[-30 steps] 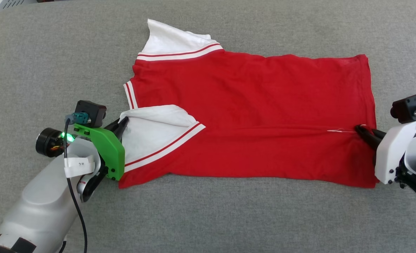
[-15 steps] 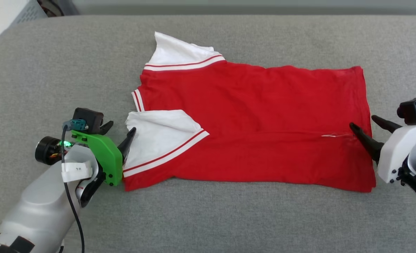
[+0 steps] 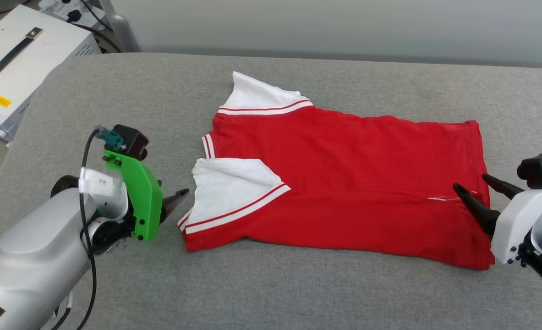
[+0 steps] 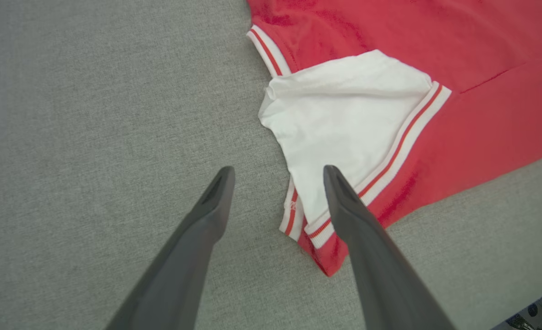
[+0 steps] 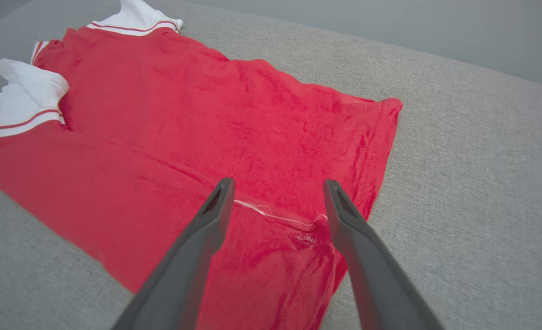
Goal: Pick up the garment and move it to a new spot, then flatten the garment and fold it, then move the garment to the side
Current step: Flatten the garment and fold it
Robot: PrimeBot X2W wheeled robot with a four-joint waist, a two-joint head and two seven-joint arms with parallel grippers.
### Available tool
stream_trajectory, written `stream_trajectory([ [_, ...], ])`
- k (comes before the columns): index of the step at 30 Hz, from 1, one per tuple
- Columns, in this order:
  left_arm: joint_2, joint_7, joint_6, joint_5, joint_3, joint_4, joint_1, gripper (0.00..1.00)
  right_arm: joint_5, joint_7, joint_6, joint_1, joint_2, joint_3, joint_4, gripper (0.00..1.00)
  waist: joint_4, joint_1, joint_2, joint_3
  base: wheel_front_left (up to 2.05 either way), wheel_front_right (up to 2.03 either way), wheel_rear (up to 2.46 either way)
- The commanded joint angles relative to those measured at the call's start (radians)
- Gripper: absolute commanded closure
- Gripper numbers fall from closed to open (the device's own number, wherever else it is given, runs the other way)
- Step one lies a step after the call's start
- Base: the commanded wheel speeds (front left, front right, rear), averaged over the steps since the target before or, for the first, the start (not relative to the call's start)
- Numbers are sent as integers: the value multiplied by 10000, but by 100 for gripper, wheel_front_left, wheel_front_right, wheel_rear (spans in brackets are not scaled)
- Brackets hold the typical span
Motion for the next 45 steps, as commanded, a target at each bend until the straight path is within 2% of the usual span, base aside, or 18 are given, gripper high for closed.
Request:
stream_trajectory([
  [1, 105, 575, -26, -279, -102, -234, -295, 0, -123, 86, -6, 169, 82, -67, -93, 0, 118, 0, 63, -69, 0, 0, 0],
  [5, 174, 1905, -26, -748, -331, -480, -564, 0, -196, 314, -6, 240, 209, -149, -232, 0, 129, 0, 63, -44, 0, 0, 0],
  [11, -15, 3056, -26, -1032, -671, -173, -679, 0, -271, 717, -6, 223, 344, -152, -462, 0, -46, 0, 63, 98, 0, 0, 0],
  [23, -766, 3230, -26, -1095, -1209, 1273, -236, 0, -387, 1029, -6, -97, 521, -98, -641, 0, -544, 0, 63, 577, 0, 0, 0],
  [28, -858, 3154, -26, -814, -1550, 1752, -33, 0, -380, 1021, -6, -197, 536, -37, -604, 0, -648, 0, 63, 667, 0, 0, 0],
  [30, -896, 2989, -26, -813, -1589, 1811, 9, 90, -419, 997, -6, -261, 467, -32, -601, 0, -654, 0, 63, 652, 0, 0, 0],
  [31, -918, 2911, -26, -824, -1614, 1799, 32, 100, -443, 979, -6, -297, 421, -30, -609, 0, -644, 0, 63, 609, 0, 0, 0],
  [38, -741, 2250, -27, -790, -1754, 1201, -38, 100, -326, 1361, -6, -596, -222, 65, -1096, 0, -526, 0, 63, 178, 0, 0, 0],
  [42, -494, 1880, -27, -722, -1824, 748, -87, 100, -17, 2309, -6, -766, -858, 222, -1482, 0, -473, 0, 63, -61, 0, 0, 0],
  [45, -326, 1644, -27, -748, -1856, 373, -103, 100, 371, 3506, -6, -830, -1346, 345, -1622, 0, -443, 0, 63, -140, 0, 0, 0],
])
